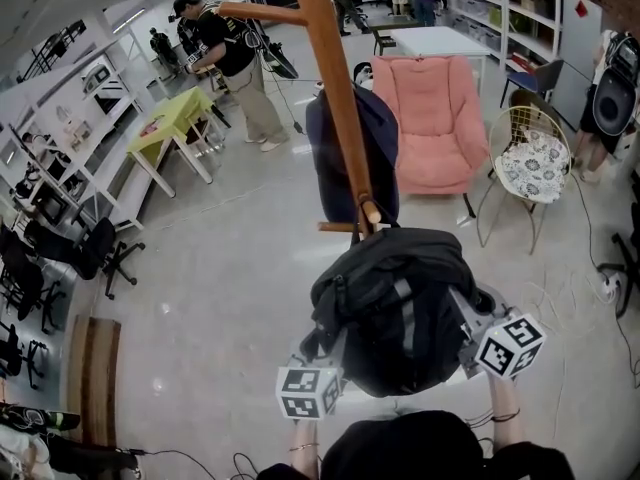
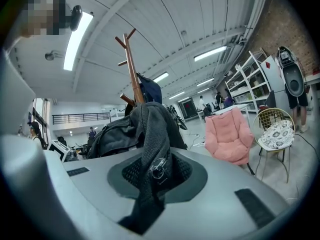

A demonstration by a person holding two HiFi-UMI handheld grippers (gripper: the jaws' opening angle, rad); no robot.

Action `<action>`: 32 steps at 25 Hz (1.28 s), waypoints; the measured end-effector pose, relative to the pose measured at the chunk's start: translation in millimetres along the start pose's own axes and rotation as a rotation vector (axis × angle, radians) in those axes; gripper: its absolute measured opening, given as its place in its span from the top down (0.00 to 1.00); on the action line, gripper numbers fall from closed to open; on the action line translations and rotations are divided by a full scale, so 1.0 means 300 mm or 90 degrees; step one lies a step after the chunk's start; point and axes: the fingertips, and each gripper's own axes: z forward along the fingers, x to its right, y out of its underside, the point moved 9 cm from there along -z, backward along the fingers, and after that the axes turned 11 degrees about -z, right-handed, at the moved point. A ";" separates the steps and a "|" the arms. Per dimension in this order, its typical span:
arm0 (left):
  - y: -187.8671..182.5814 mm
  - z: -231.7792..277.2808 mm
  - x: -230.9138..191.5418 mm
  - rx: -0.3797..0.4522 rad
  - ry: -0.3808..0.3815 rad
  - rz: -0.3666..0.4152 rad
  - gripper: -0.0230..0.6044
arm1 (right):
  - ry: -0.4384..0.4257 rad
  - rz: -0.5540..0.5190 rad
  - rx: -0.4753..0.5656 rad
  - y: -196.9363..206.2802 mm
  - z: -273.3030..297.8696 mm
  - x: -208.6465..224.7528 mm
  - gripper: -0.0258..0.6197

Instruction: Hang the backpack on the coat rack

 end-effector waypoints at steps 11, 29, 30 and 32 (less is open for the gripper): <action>0.008 0.002 0.005 0.039 -0.003 -0.027 0.64 | -0.003 0.003 0.008 -0.009 -0.005 -0.016 0.78; -0.007 -0.152 0.039 0.126 -0.066 -0.011 0.61 | -0.002 -0.012 0.073 -0.065 -0.139 -0.025 0.61; -0.006 -0.170 0.042 0.130 -0.072 -0.007 0.64 | 0.002 -0.014 0.075 -0.070 -0.155 -0.028 0.61; -0.005 -0.204 0.046 0.138 -0.080 -0.005 0.69 | 0.009 -0.017 0.082 -0.080 -0.184 -0.033 0.64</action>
